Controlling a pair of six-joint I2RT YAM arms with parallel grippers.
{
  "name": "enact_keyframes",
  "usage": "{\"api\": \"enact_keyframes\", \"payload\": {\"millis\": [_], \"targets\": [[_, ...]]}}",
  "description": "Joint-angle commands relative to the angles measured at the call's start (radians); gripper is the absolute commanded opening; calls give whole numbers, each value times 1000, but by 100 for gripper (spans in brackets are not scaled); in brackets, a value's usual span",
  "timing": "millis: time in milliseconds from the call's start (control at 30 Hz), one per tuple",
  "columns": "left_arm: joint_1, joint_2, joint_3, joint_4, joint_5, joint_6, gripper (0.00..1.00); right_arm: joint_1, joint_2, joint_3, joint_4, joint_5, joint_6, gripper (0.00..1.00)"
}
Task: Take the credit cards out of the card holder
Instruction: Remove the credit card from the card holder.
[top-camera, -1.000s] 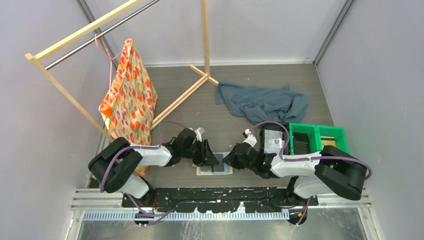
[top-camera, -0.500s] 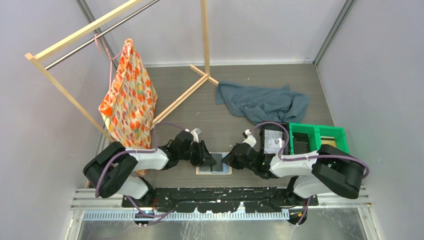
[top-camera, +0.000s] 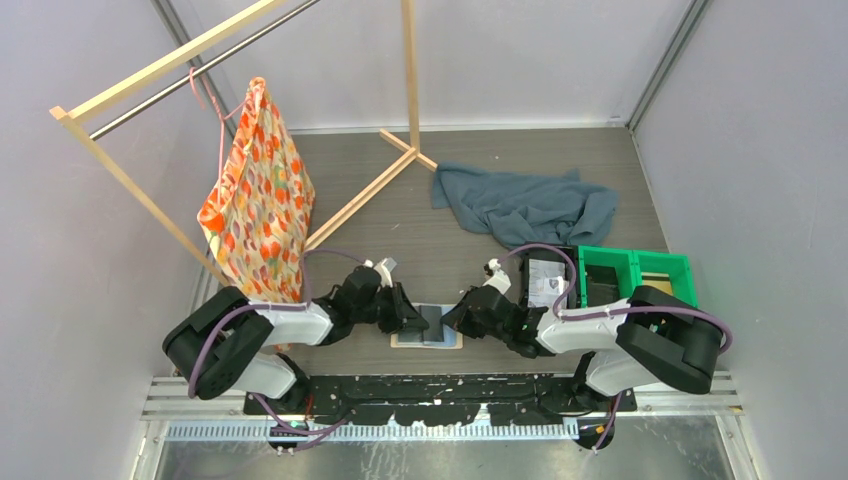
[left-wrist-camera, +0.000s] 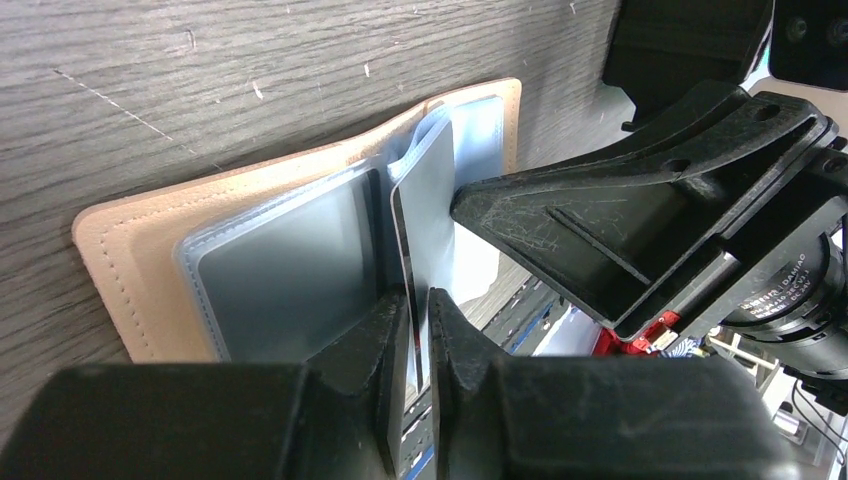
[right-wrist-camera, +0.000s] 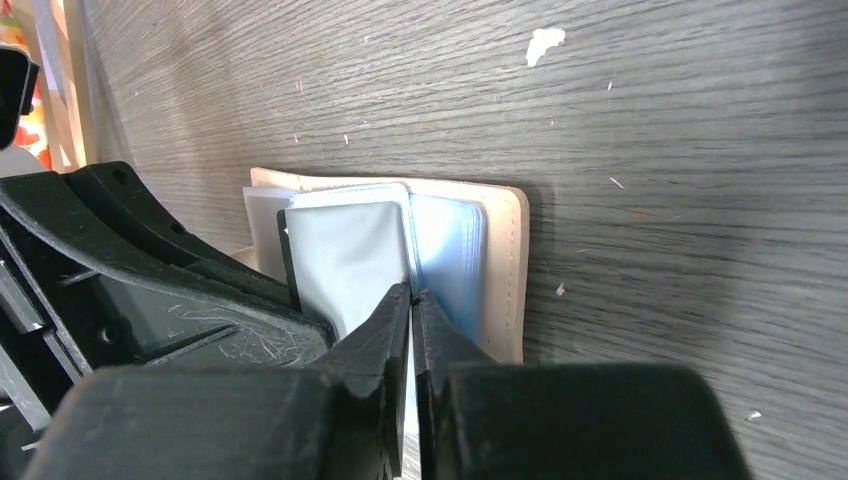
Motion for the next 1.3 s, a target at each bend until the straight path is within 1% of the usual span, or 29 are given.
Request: {"api": "enact_keyframes", "payload": {"millis": [0, 33, 133, 267, 300, 367, 400, 467, 533, 633, 700, 767, 867, 933, 1167, 1200, 1267], "targets": [[-1, -11, -9, 102, -4, -15, 14, 0, 44, 0, -61, -7, -3, 10], [-1, -16, -14, 101, -11, -15, 13, 0, 44, -1, -61, -5, -3, 10], [-1, -30, -30, 92, -27, -13, 7, 0, 44, -4, -61, -4, 0, 10], [-1, -43, -47, 94, -37, -14, 7, 1, 45, -4, -61, -4, 1, 10], [-1, -44, -48, 94, -38, -14, 9, 1, 47, -4, -61, -4, 1, 10], [-1, -48, -51, 98, -36, -14, 18, 1, 50, -3, -61, -4, 1, 10], [-1, -48, -51, 100, -35, -14, 21, 1, 52, -3, -61, -4, 2, 10], [-1, -50, -54, 104, -40, -17, 22, 1, 54, -2, -61, -5, 2, 10], [-1, -53, -62, 117, -46, -25, 20, 0, 56, -1, -61, -4, 3, 10], [-1, -60, -79, 137, -57, -36, 20, 1, 55, -3, -61, -5, 3, 10], [-1, -66, -84, 141, -59, -39, 23, 1, 53, -3, -61, -5, 3, 10], [-1, -69, -87, 143, -59, -37, 28, 2, 56, -2, -61, -5, 3, 10], [-1, -70, -91, 147, -57, -38, 30, 2, 59, 1, -61, -7, 2, 10], [-1, -68, -96, 161, -58, -43, 27, 1, 62, 3, -60, -7, 1, 10], [0, -29, -104, 219, -45, -56, 3, 0, 67, 5, -59, -8, 1, 10], [0, -26, -106, 224, -46, -59, 1, 1, 68, 5, -59, -7, 1, 10], [0, -24, -111, 231, -47, -63, 0, 1, 69, 3, -58, -6, 3, 10]]}}
